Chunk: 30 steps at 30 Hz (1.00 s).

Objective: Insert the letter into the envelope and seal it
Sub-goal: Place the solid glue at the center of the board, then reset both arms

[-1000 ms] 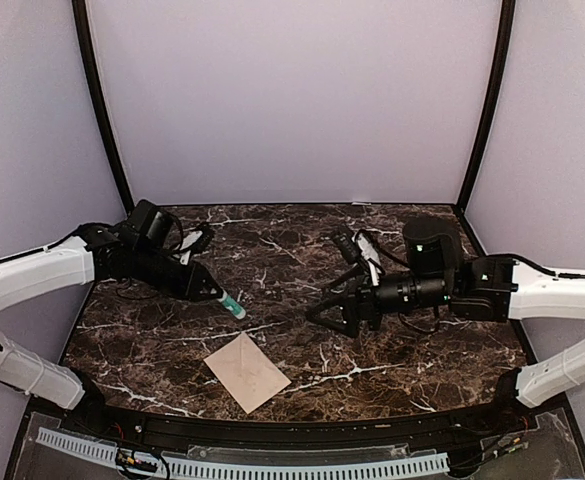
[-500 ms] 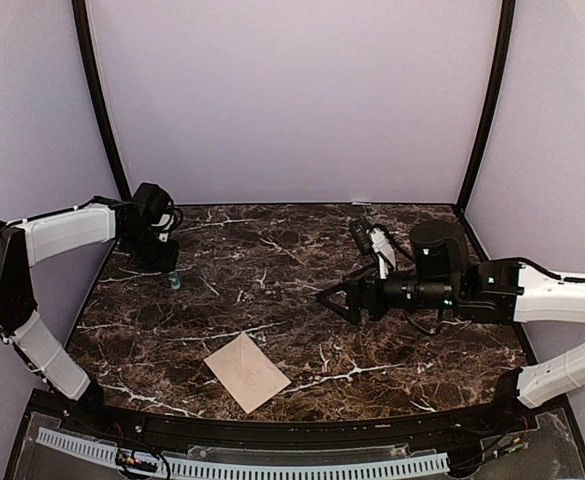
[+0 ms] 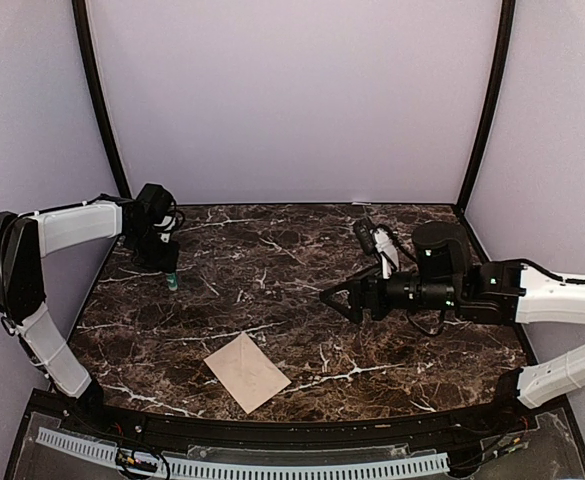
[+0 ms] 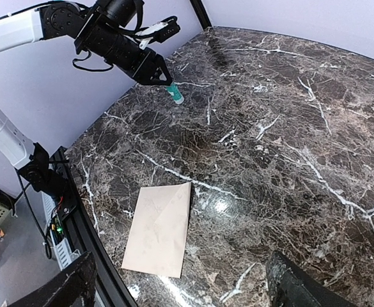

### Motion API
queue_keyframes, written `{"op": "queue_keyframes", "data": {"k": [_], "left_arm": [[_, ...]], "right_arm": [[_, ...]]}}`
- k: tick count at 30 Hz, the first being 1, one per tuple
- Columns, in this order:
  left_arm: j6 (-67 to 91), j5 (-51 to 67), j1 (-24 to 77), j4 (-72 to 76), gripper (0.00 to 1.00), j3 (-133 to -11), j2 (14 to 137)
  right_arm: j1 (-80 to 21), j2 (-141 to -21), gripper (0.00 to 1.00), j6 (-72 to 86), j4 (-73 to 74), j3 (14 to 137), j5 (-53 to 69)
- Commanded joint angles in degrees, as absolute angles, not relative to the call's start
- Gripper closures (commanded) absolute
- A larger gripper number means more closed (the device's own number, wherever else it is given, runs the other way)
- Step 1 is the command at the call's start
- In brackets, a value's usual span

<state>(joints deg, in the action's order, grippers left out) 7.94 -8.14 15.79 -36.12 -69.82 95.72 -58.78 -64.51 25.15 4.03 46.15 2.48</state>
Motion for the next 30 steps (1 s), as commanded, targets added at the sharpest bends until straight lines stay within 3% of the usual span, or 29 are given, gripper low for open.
{"op": "queue_keyframes", "data": {"k": [1, 3, 5, 9, 16, 21, 26, 30], "left_arm": [[7.48, -8.37, 15.29, -37.65, 0.50, -70.85, 94.70], [7.47, -8.75, 15.29, -37.76, 0.31, -71.06, 94.00], [7.51, -9.15, 15.29, -37.91, 0.20, -71.43, 93.06], [8.38, -9.74, 15.29, -37.84, 0.11, -72.51, 90.66], [14.78, -11.01, 14.16, -26.20, 0.06, -68.60, 83.41], [20.18, -13.89, 7.39, -8.88, 0.06, -54.76, 78.18], [25.32, -9.13, -8.00, 12.03, 0.06, -36.87, 66.94], [18.61, -15.78, -9.52, 24.92, 0.03, -24.60, 58.87]], "right_arm": [[-58.10, -64.20, 0.11, 25.80, 3.61, 45.86, 1.61], [-58.00, -64.36, 0.10, 25.80, 3.61, 46.05, 1.58], [-57.96, -64.63, 0.09, 25.76, 3.62, 46.26, 1.51], [-57.20, -66.11, 0.07, 25.97, 4.20, 47.57, 0.49], [-47.99, -70.42, 0.01, 25.44, 2.02, 49.17, 1.24], [-32.18, -74.41, 0.01, 23.87, -3.05, 47.51, 7.19], [-13.28, -74.17, 0.01, 22.77, -9.95, 41.65, 10.74], [-3.11, -69.55, 0.01, 19.55, -16.88, 34.44, 6.48]]}}
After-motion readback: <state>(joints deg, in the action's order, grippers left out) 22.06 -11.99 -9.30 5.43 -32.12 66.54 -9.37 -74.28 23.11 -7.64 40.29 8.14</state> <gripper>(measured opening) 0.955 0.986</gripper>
